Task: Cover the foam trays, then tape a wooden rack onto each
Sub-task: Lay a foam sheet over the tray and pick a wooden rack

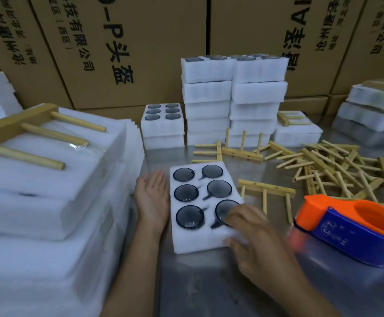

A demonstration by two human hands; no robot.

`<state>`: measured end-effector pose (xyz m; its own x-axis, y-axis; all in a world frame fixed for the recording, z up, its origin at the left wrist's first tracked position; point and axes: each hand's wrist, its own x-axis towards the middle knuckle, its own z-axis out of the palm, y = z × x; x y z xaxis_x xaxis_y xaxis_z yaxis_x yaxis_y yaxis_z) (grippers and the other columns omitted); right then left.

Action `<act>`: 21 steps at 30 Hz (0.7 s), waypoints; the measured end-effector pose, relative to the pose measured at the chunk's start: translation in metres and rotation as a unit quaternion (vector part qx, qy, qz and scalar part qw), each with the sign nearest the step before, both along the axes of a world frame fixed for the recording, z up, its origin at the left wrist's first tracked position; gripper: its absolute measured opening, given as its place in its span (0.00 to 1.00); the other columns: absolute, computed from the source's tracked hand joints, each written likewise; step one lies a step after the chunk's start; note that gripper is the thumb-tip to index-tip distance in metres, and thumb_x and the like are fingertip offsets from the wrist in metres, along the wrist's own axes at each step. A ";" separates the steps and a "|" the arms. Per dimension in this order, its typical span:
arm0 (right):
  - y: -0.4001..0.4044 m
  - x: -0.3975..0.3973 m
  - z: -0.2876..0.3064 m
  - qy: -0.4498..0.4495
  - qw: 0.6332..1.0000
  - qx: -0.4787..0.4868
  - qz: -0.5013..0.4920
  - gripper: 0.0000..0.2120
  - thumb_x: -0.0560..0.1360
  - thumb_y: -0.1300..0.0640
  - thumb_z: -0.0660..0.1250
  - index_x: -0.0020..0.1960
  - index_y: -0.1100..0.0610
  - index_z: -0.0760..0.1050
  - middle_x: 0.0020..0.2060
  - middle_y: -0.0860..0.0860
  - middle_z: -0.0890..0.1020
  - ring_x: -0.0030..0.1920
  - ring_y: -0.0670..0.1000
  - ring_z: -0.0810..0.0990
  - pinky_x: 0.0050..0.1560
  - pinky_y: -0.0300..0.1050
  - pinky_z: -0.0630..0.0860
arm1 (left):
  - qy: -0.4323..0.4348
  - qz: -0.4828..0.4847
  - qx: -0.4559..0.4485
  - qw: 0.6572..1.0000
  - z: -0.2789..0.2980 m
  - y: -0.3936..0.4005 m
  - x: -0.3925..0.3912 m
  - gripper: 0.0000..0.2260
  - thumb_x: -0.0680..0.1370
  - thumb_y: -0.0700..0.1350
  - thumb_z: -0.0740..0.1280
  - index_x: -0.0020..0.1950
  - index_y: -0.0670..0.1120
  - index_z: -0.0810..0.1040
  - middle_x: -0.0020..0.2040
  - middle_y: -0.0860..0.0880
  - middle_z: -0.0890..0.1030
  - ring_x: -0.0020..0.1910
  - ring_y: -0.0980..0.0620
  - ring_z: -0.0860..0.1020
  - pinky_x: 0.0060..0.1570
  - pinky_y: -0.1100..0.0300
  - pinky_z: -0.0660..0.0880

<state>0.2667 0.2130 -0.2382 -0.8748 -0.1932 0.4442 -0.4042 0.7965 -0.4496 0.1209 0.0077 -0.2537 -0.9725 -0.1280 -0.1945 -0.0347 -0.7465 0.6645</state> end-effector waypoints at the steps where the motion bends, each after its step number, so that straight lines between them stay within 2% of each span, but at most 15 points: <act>1: -0.003 0.004 -0.007 0.002 1.000 -0.006 -0.005 0.15 0.69 0.59 0.71 0.54 0.48 0.76 0.54 0.39 0.73 0.62 0.44 0.72 0.54 0.48 0.77 | 0.008 -0.025 -0.038 0.999 0.001 0.005 0.003 0.20 0.83 0.50 0.56 0.68 0.39 0.75 0.66 0.43 0.78 0.64 0.49 0.78 0.63 0.57 0.74; 2: -0.004 0.008 -0.011 0.005 1.000 -0.017 -0.007 0.16 0.69 0.58 0.70 0.56 0.49 0.77 0.55 0.38 0.74 0.63 0.42 0.71 0.56 0.47 0.76 | 0.027 -0.067 -0.080 0.994 0.001 0.011 0.006 0.15 0.82 0.48 0.59 0.60 0.40 0.78 0.58 0.44 0.82 0.55 0.48 0.81 0.53 0.57 0.77; 4: -0.008 0.009 -0.008 0.005 0.999 -0.036 -0.024 0.17 0.69 0.52 0.67 0.58 0.45 0.75 0.55 0.35 0.75 0.62 0.38 0.70 0.60 0.48 0.69 | 0.071 -0.090 -0.191 0.975 0.000 0.020 0.008 0.04 0.79 0.42 0.64 0.51 0.45 0.78 0.47 0.47 0.81 0.44 0.48 0.79 0.41 0.60 0.76; 6: -0.015 0.003 0.003 0.007 0.996 -0.073 -0.047 0.18 0.68 0.47 0.63 0.58 0.41 0.73 0.55 0.32 0.75 0.61 0.34 0.69 0.63 0.44 0.63 | 0.077 -0.037 -0.264 0.961 -0.001 0.021 0.005 0.09 0.78 0.35 0.64 0.52 0.47 0.80 0.43 0.52 0.83 0.39 0.53 0.80 0.36 0.65 0.76; 8: -0.026 -0.012 0.018 0.021 0.992 -0.119 -0.044 0.17 0.69 0.47 0.62 0.57 0.41 0.74 0.52 0.30 0.75 0.58 0.33 0.69 0.64 0.45 0.64 | 0.065 -0.036 -0.235 0.969 0.002 0.020 0.004 0.13 0.78 0.35 0.64 0.61 0.43 0.79 0.47 0.51 0.83 0.40 0.54 0.81 0.35 0.66 0.76; 10: -0.042 -0.039 0.035 0.020 0.988 -0.156 -0.013 0.15 0.72 0.51 0.63 0.58 0.43 0.76 0.51 0.29 0.75 0.57 0.37 0.70 0.63 0.50 0.69 | 0.046 -0.045 -0.226 0.972 0.002 0.020 0.004 0.16 0.77 0.37 0.64 0.65 0.38 0.75 0.51 0.45 0.81 0.44 0.50 0.80 0.39 0.62 0.76; 11: -0.052 -0.056 0.046 0.020 0.985 -0.171 0.007 0.15 0.73 0.54 0.63 0.59 0.45 0.77 0.53 0.31 0.76 0.58 0.39 0.71 0.64 0.51 0.70 | 0.041 -0.051 -0.219 0.973 0.001 0.020 0.004 0.15 0.78 0.39 0.63 0.64 0.37 0.76 0.51 0.42 0.80 0.46 0.47 0.79 0.41 0.59 0.76; 13: -0.076 -0.095 0.065 0.027 0.981 -0.188 0.037 0.15 0.75 0.59 0.65 0.61 0.50 0.78 0.58 0.40 0.79 0.62 0.46 0.73 0.65 0.52 0.69 | 0.050 -0.058 -0.168 0.983 0.001 0.018 0.003 0.10 0.79 0.42 0.63 0.50 0.39 0.81 0.44 0.41 0.81 0.42 0.48 0.80 0.40 0.58 0.77; 15: -0.107 -0.138 0.082 0.013 0.985 -0.161 0.060 0.17 0.77 0.57 0.65 0.65 0.52 0.76 0.64 0.46 0.78 0.66 0.51 0.71 0.68 0.54 0.67 | 0.050 -0.063 -0.105 0.991 0.001 0.016 0.000 0.16 0.80 0.41 0.60 0.36 0.45 0.83 0.34 0.46 0.80 0.33 0.52 0.80 0.32 0.63 0.77; 16: -0.125 -0.160 0.088 -0.004 0.988 -0.135 0.077 0.18 0.78 0.55 0.65 0.68 0.51 0.74 0.67 0.47 0.76 0.68 0.52 0.70 0.69 0.55 0.65 | 0.057 -0.070 -0.087 0.992 0.001 0.014 -0.001 0.20 0.81 0.40 0.58 0.34 0.46 0.83 0.33 0.47 0.81 0.32 0.53 0.80 0.31 0.64 0.77; 18: -0.160 -0.199 0.096 -0.053 0.988 -0.085 0.118 0.22 0.78 0.51 0.65 0.72 0.49 0.70 0.72 0.47 0.70 0.73 0.53 0.65 0.71 0.57 0.63 | 0.063 -0.061 -0.089 0.992 0.001 0.012 -0.003 0.20 0.81 0.39 0.57 0.35 0.46 0.84 0.34 0.48 0.82 0.33 0.55 0.82 0.32 0.64 0.78; 21: -0.197 -0.246 0.100 -0.149 0.975 -0.110 0.121 0.25 0.78 0.51 0.65 0.74 0.52 0.67 0.73 0.51 0.68 0.74 0.55 0.65 0.72 0.55 0.63 | 0.045 -0.033 -0.115 0.992 0.001 0.011 -0.006 0.18 0.82 0.37 0.58 0.36 0.45 0.80 0.31 0.51 0.81 0.30 0.58 0.81 0.29 0.68 0.76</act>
